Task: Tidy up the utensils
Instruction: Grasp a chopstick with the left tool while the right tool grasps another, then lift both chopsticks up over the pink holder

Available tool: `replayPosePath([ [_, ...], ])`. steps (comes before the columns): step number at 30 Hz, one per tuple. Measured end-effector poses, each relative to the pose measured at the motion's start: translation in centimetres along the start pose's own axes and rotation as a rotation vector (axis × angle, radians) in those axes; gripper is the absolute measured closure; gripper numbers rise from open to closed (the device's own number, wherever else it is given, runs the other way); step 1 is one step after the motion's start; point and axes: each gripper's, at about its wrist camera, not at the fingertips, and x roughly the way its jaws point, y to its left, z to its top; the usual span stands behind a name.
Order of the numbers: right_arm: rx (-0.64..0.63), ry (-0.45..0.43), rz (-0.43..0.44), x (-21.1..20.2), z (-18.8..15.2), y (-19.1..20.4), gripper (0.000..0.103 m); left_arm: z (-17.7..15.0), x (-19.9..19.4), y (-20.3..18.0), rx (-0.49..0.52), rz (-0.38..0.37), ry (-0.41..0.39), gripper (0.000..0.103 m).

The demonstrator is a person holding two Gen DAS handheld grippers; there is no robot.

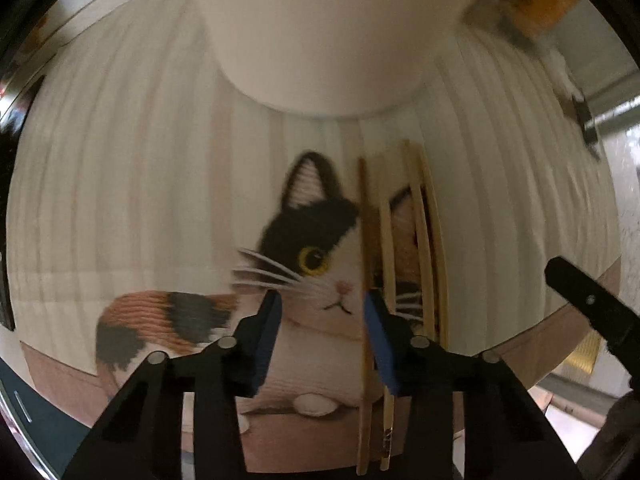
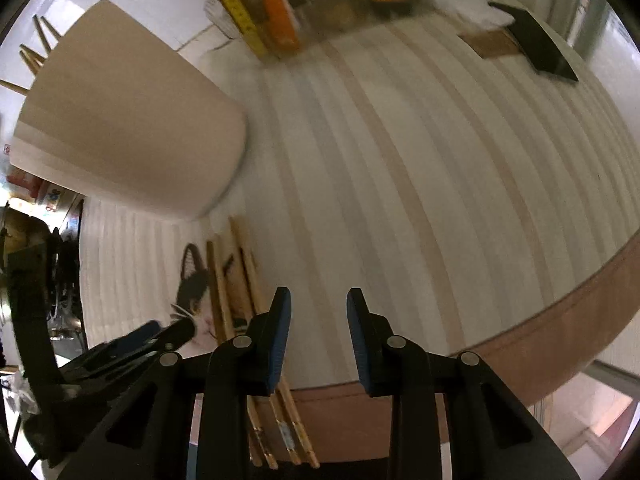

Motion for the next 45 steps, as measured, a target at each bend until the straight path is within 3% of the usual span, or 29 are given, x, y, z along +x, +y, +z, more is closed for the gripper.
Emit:
replayPosePath([
  [2, 0.004, -0.002, -0.013, 0.0, -0.3, -0.4, 0.072, -0.1, 0.3, -0.9, 0.034, 0.022, -0.006, 0.07],
  [4, 0.004, 0.0, -0.019, 0.0, -0.4, -0.5, 0.072, -0.3, 0.4, -1.6, 0.065, 0.07, -0.023, 0.089],
  [7, -0.002, 0.014, -0.027, 0.2, -0.4, -0.2, 0.072, -0.4, 0.5, -0.9, 0.053, 0.074, -0.028, 0.098],
  [14, -0.089, 0.1, -0.002, 2.1, -1.0, 1.8, 0.072, -1.2, 0.2, 5.3, -0.089, 0.073, -0.022, 0.098],
  [20, -0.179, 0.17, 0.003, 5.0, -1.6, 5.0, 0.073, -1.5, 0.0, 6.7, -0.102, 0.07, -0.025, 0.098],
  [21, -0.193, 0.176, -0.006, 5.4, -1.8, 5.3, 0.076, -1.6, -0.2, 7.2, -0.1, 0.073, -0.027, 0.098],
  [23, -0.241, 0.155, -0.071, 5.6, -2.1, 5.8, 0.097, -2.0, 0.2, 6.6, -0.098, 0.08, -0.031, 0.098],
  [25, -0.245, 0.153, -0.111, 5.4, -2.2, 5.6, 0.098, -2.4, 0.5, 5.6, -0.101, 0.079, -0.031, 0.098],
  [27, -0.235, 0.148, -0.153, 5.0, -2.1, 4.8, 0.099, -2.6, 0.6, 5.7, -0.103, 0.076, -0.032, 0.098],
  [33, -0.215, 0.181, -0.166, 4.4, -1.9, 2.4, 0.098, -2.6, 0.3, 6.3, -0.103, 0.081, -0.031, 0.098],
  [45, -0.203, 0.218, -0.177, 5.6, -0.9, 3.3, 0.095, -1.8, -0.1, 6.7, -0.104, 0.082, -0.025, 0.095],
])
